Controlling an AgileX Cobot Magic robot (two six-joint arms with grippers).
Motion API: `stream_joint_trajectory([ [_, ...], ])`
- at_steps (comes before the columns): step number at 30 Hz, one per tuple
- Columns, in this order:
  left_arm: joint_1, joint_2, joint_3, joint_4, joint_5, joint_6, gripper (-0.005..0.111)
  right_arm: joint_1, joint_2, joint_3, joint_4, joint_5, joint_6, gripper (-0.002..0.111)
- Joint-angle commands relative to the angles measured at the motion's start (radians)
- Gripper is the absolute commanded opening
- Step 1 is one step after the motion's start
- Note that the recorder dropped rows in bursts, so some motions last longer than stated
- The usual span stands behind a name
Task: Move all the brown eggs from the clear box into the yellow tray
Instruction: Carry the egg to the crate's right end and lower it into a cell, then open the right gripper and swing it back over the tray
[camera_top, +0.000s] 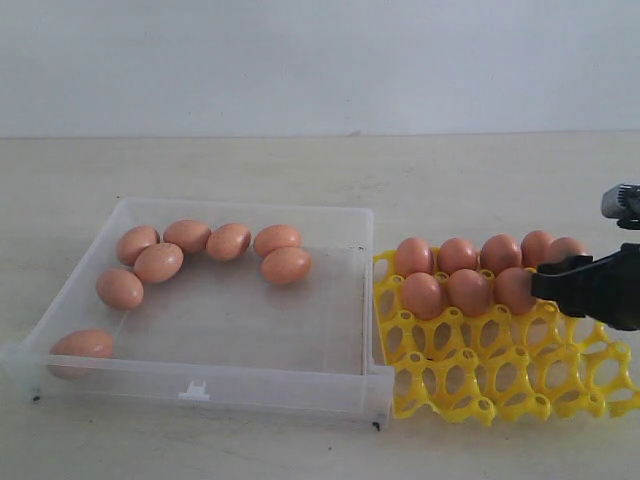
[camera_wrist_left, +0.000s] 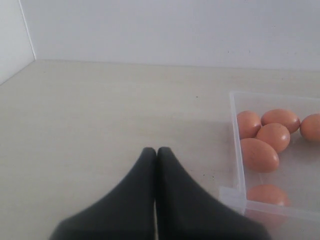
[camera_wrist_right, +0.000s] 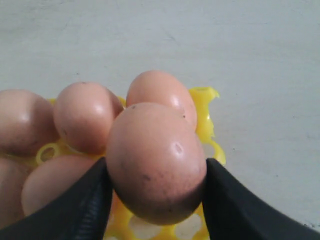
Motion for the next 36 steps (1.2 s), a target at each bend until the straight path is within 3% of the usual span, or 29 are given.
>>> stream_joint_trajectory([
  [1,0.0,-0.001,0.003,0.004,-0.003,0.0,-0.004,-0.007,0.004,-0.012,-0.017,0.034,0.006,0.0],
  [5,0.0,-0.001,0.003,0.004,-0.003,0.0,-0.004,-0.007,0.004,-0.012,-0.017,0.082,0.009,0.009],
  [10,0.0,-0.001,0.003,0.004,-0.003,0.0,-0.004,-0.007,0.004,-0.012,-0.017,0.098,0.028,0.041],
  [14,0.0,-0.001,0.003,0.004,-0.003,0.0,-0.004,-0.007,0.004,-0.016,-0.017,0.089,0.026,0.057],
  [25,0.0,-0.001,0.003,0.004,-0.003,0.0,-0.004,-0.007,-0.022,-0.016,-0.017,0.047,0.024,0.058],
  [32,0.0,-0.001,0.003,0.004,-0.003,0.0,-0.004,-0.007,-0.17,-0.016,-0.017,0.019,0.027,0.058],
  [36,0.0,-0.001,0.003,0.004,-0.003,0.0,-0.004,0.009,-0.298,-0.016,-0.019,-0.141,0.137,0.056],
])
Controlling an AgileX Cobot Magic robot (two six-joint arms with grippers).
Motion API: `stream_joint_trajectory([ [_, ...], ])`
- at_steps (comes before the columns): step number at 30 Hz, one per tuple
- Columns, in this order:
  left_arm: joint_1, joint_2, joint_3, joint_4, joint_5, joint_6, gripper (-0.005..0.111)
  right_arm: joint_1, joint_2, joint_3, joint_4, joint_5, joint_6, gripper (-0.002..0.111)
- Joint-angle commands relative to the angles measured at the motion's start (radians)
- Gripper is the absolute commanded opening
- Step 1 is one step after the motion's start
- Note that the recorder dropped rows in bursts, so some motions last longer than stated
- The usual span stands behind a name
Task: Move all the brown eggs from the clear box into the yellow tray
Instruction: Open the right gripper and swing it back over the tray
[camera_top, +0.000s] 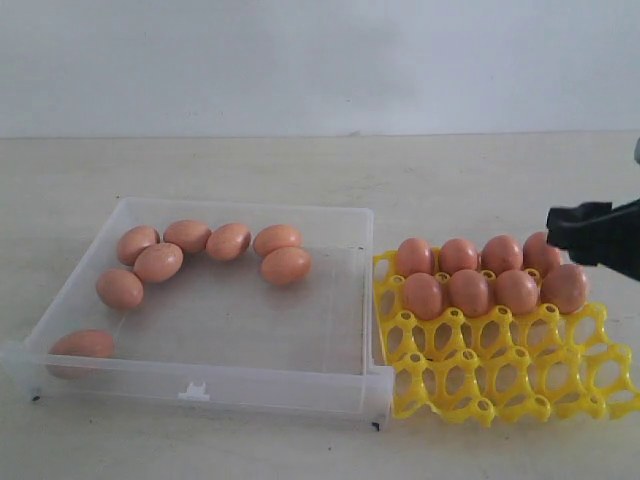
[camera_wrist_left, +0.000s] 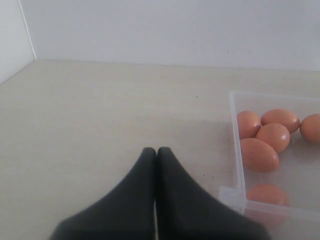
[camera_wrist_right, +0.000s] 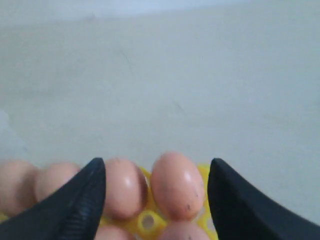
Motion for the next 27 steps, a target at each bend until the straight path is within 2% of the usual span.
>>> stream_joint_trajectory([
  [1,0.0,-0.001,0.003,0.004,-0.003,0.0,-0.004,0.024,-0.129,-0.003,-0.006,-0.225,0.132,0.054],
  [3,0.0,-0.001,0.003,0.004,-0.003,0.0,-0.004,0.063,-0.16,-0.016,-0.007,-0.373,0.226,0.045],
  [5,0.0,-0.001,0.003,0.004,-0.003,0.0,-0.004,0.139,-0.171,-0.07,-0.007,-0.432,0.244,0.03],
  [7,0.0,-0.001,0.003,0.004,-0.003,0.0,-0.004,0.233,-0.169,-0.158,-0.009,-0.366,0.244,0.015],
  [9,0.0,-0.001,0.003,0.004,-0.003,0.0,-0.004,0.357,-0.158,-0.259,-0.027,-0.146,0.217,0.002],
  [11,0.0,-0.001,0.003,0.004,-0.003,0.0,-0.004,0.482,-0.124,-0.383,-0.056,0.118,0.124,0.0],
  [13,0.0,-0.001,0.003,0.004,-0.003,0.0,-0.004,0.577,-0.071,-0.482,-0.068,0.304,-0.042,0.0],
  [16,0.0,-0.001,0.003,0.004,-0.003,0.0,-0.004,0.662,0.027,-0.602,-0.068,0.458,-0.269,0.0],
  [18,0.0,-0.001,0.003,0.004,-0.003,0.0,-0.004,0.683,0.095,-0.672,-0.068,0.529,-0.368,0.0],
  [21,0.0,-0.001,0.003,0.004,-0.003,0.0,-0.004,0.683,0.221,-0.788,-0.068,0.704,-0.388,0.0],
  [24,0.0,-0.001,0.003,0.004,-0.003,0.0,-0.004,0.683,0.366,-0.974,-0.05,1.094,-0.497,0.0],
  [27,0.0,-0.001,0.003,0.004,-0.003,0.0,-0.004,0.708,0.487,-1.174,0.066,1.503,-0.811,0.0],
])
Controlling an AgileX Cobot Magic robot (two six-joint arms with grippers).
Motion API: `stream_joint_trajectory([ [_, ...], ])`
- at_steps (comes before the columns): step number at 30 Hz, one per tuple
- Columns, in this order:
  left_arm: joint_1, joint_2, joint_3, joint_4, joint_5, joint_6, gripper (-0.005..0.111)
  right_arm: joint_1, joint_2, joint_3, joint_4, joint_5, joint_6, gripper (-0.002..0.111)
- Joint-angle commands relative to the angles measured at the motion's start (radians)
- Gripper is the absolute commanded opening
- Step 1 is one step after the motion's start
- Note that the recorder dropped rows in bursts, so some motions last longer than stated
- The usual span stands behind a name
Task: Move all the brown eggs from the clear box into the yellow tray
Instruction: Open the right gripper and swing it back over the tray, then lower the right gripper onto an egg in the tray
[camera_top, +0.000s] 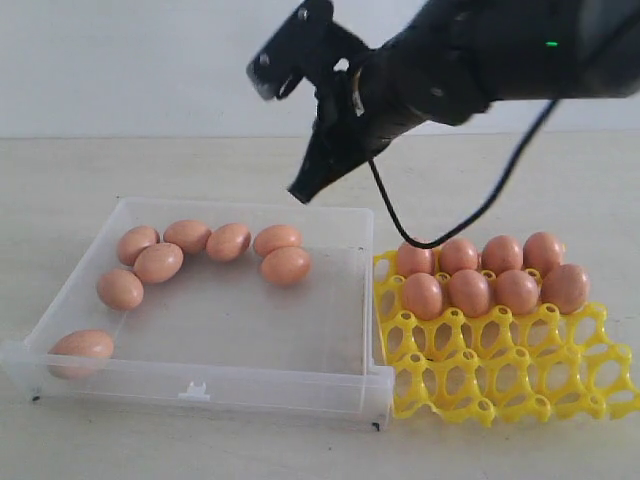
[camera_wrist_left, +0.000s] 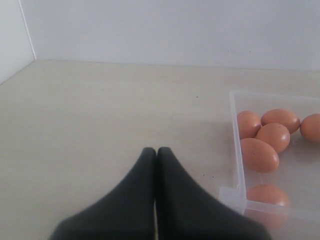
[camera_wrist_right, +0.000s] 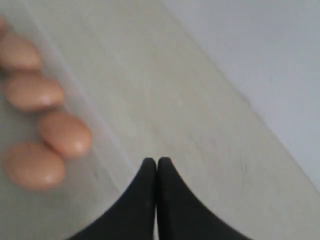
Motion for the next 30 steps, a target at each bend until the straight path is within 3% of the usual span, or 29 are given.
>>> stream_joint_trajectory([
  [1,0.0,-0.001,0.003,0.004,-0.003,0.0,-0.004,0.033,0.158,-0.268,0.164,0.56,-0.434,0.0],
  [4,0.0,-0.001,0.003,0.004,-0.003,0.0,-0.004,0.055,0.224,-0.372,0.308,0.705,-0.699,0.0],
  [8,0.0,-0.001,0.003,0.004,-0.003,0.0,-0.004,0.061,0.245,-0.395,0.438,0.65,-0.835,0.005],
  [10,0.0,-0.001,0.003,0.004,-0.003,0.0,-0.004,0.068,0.255,-0.395,0.454,0.64,-0.892,0.018],
  [14,0.0,-0.001,0.003,0.004,-0.003,0.0,-0.004,0.068,0.287,-0.395,0.457,0.589,-0.925,0.061],
  [15,0.0,-0.001,0.003,0.004,-0.003,0.0,-0.004,0.068,0.297,-0.395,0.457,0.563,-0.925,0.065],
  [22,0.0,-0.001,0.003,0.004,-0.003,0.0,-0.004,0.068,0.363,-0.395,0.46,0.379,-0.921,0.066],
  [30,0.0,-0.001,0.003,0.004,-0.003,0.0,-0.004,0.068,0.402,-0.395,0.46,0.388,-0.878,0.066],
])
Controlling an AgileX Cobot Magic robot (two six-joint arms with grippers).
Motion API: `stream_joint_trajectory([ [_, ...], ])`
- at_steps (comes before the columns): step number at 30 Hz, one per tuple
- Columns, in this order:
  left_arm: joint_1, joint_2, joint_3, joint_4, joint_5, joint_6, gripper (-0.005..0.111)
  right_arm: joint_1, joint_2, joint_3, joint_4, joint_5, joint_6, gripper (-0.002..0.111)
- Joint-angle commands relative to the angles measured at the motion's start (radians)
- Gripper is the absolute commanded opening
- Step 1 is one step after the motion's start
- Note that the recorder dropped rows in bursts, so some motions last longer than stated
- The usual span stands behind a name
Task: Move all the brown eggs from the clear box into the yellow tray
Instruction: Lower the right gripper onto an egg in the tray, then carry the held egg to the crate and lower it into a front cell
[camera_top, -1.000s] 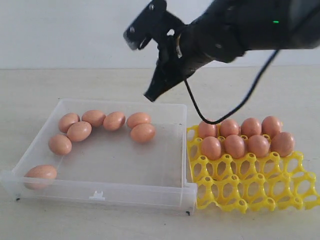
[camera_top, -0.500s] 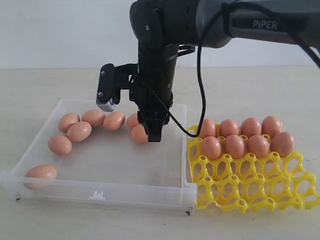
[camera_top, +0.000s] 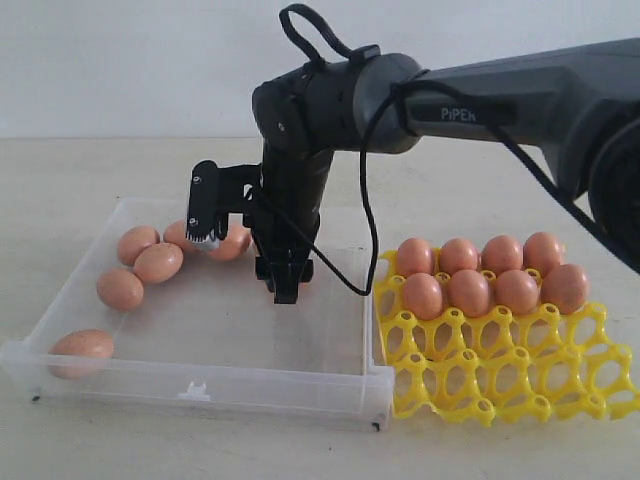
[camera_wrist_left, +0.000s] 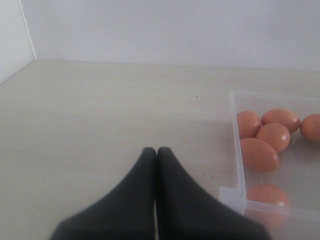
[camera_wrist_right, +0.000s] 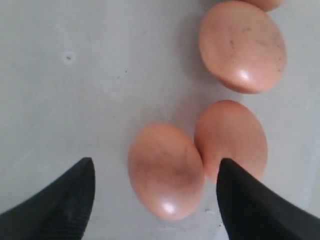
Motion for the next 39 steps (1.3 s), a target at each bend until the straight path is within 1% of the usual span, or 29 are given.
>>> stream_joint_trajectory([
  [1,0.0,-0.001,0.003,0.004,-0.003,0.0,-0.004,0.002,0.009,-0.005,0.003,-0.007,0.025,0.066],
  [9,0.0,-0.001,0.003,0.004,-0.003,0.0,-0.004,0.0,0.047,-0.005,0.003,-0.018,0.108,0.065],
  [10,0.0,-0.001,0.003,0.004,-0.003,0.0,-0.004,0.0,0.052,-0.005,0.003,-0.018,0.108,0.061],
  [11,0.0,-0.001,0.003,0.004,-0.003,0.0,-0.004,0.0,0.054,-0.005,0.003,-0.018,0.108,0.055],
  [13,0.0,-0.001,0.003,0.004,-0.003,0.0,-0.004,0.0,0.054,-0.005,0.003,-0.018,0.114,0.037],
  [15,0.0,-0.001,0.003,0.004,-0.003,0.0,-0.004,0.0,0.053,-0.005,0.003,-0.016,0.117,0.009],
  [16,0.0,-0.001,0.003,0.004,-0.003,0.0,-0.004,0.0,0.049,-0.005,0.003,-0.012,0.115,0.0],
  [19,0.0,-0.001,0.003,0.004,-0.003,0.0,-0.004,0.0,0.037,-0.005,0.001,-0.022,0.138,0.001],
  [22,0.0,-0.001,0.003,0.004,-0.003,0.0,-0.004,0.0,-0.003,-0.005,0.045,-0.064,0.218,0.001],
  [24,0.0,-0.001,0.003,0.004,-0.003,0.0,-0.004,0.0,-0.084,-0.005,0.152,-0.115,0.255,0.0],
  [25,0.0,-0.001,0.003,0.004,-0.003,0.0,-0.004,0.0,-0.13,-0.005,0.252,-0.128,0.265,0.0],
  [26,0.0,-0.001,0.003,0.004,-0.003,0.0,-0.004,-0.003,-0.173,-0.002,0.392,-0.124,0.279,0.0],
  [27,0.0,-0.001,0.003,0.004,-0.003,0.0,-0.004,-0.011,-0.243,0.056,0.626,-0.136,0.229,0.0],
  [28,0.0,-0.001,0.003,0.004,-0.003,0.0,-0.004,-0.011,-0.285,0.116,0.744,-0.171,0.156,0.0],
  [29,0.0,-0.001,0.003,0.004,-0.003,0.0,-0.004,-0.007,-0.372,0.269,0.95,-0.313,0.031,0.0],
  [30,0.0,-0.001,0.003,0.004,-0.003,0.0,-0.004,0.006,-0.443,0.429,1.099,-0.49,-0.053,0.0],
  [31,0.0,-0.001,0.003,0.004,-0.003,0.0,-0.004,0.023,-0.512,0.567,1.228,-0.746,-0.109,0.0],
  [32,0.0,-0.001,0.003,0.004,-0.003,0.0,-0.004,0.041,-0.583,0.691,1.319,-0.999,-0.121,0.0],
  [33,0.0,-0.001,0.003,0.004,-0.003,0.0,-0.004,0.057,-0.631,0.795,1.354,-1.252,-0.086,0.0],
  [34,0.0,-0.001,0.003,0.004,-0.003,0.0,-0.004,0.06,-0.667,0.883,1.354,-1.482,0.028,0.0],
  [35,0.0,-0.001,0.003,0.004,-0.003,0.0,-0.004,0.058,-0.7,0.983,1.347,-1.724,0.211,0.0],
  [36,0.0,-0.001,0.003,0.004,-0.003,0.0,-0.004,0.049,-0.712,1.026,1.322,-1.834,0.296,0.0],
  [37,0.0,-0.001,0.003,0.004,-0.003,0.0,-0.004,0.011,-0.736,1.095,1.199,-1.894,0.431,0.0],
  [38,0.0,-0.001,0.003,0.004,-0.003,0.0,-0.004,-0.023,-0.751,1.128,1.082,-1.85,0.513,0.0],
  [39,0.0,-0.001,0.003,0.004,-0.003,0.0,-0.004,-0.059,-0.766,1.151,0.912,-1.791,0.614,0.0],
])
